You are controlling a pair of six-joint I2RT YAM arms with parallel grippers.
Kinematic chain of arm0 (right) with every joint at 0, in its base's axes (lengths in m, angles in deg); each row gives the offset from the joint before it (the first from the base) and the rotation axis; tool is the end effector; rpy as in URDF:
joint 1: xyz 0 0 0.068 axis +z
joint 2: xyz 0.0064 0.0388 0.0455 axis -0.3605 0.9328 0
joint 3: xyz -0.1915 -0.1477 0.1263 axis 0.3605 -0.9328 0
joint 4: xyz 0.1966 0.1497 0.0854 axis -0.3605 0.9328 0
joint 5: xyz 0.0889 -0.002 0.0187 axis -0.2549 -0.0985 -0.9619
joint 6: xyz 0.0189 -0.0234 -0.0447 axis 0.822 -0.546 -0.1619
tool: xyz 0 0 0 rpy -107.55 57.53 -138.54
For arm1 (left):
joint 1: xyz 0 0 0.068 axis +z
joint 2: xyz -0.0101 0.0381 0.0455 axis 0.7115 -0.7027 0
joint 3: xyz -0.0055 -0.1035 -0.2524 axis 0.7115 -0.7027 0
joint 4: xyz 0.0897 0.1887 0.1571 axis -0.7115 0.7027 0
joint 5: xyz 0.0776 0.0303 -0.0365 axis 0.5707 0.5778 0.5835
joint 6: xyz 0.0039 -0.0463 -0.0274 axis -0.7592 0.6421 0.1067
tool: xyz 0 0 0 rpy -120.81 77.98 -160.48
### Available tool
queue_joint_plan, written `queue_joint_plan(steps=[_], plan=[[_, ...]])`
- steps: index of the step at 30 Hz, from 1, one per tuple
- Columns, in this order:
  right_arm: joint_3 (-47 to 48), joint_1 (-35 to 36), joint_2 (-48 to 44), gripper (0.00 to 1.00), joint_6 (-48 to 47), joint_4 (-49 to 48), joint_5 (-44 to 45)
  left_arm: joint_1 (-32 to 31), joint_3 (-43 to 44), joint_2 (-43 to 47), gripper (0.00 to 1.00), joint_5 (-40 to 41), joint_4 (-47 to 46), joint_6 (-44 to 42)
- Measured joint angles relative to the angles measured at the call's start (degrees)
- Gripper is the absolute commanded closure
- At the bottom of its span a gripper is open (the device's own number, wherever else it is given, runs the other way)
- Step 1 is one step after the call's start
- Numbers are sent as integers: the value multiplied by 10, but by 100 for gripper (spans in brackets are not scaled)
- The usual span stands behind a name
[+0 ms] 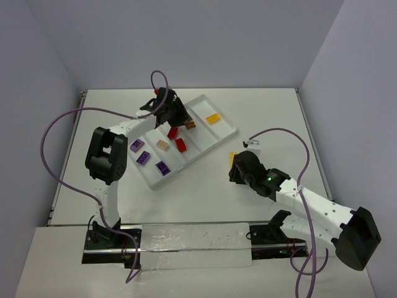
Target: Sort the legos into containers by color
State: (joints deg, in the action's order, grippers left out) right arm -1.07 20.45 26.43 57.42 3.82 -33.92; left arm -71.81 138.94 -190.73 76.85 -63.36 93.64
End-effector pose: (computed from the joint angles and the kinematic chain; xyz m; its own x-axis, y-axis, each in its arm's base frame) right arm 0.1512 0.1181 0.2171 -0.7114 0.1618 -0.6839 -0.0057 0.9718 0.2359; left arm 0.4183 -0.2121 0.2149 -0.7795 -0.4629 -0.4221 -0.1382 0.7843 -0.6048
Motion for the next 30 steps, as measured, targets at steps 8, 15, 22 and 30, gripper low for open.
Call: queue_joint_plan(steps=[8, 15, 22, 30], plan=[[55, -8, 48, 100, -19, -6, -2, -2, 27, -20, 6, 4, 24, -27], [139, -61, 127, 100, -62, -26, -31, -10, 17, 57, 7, 18, 57, -38], [223, -126, 244, 100, -102, -48, -69, -13, -28, 262, 9, 18, 51, -39], [350, -151, 405, 90, -134, -60, -77, -20, -105, 362, 9, 7, 49, -41]])
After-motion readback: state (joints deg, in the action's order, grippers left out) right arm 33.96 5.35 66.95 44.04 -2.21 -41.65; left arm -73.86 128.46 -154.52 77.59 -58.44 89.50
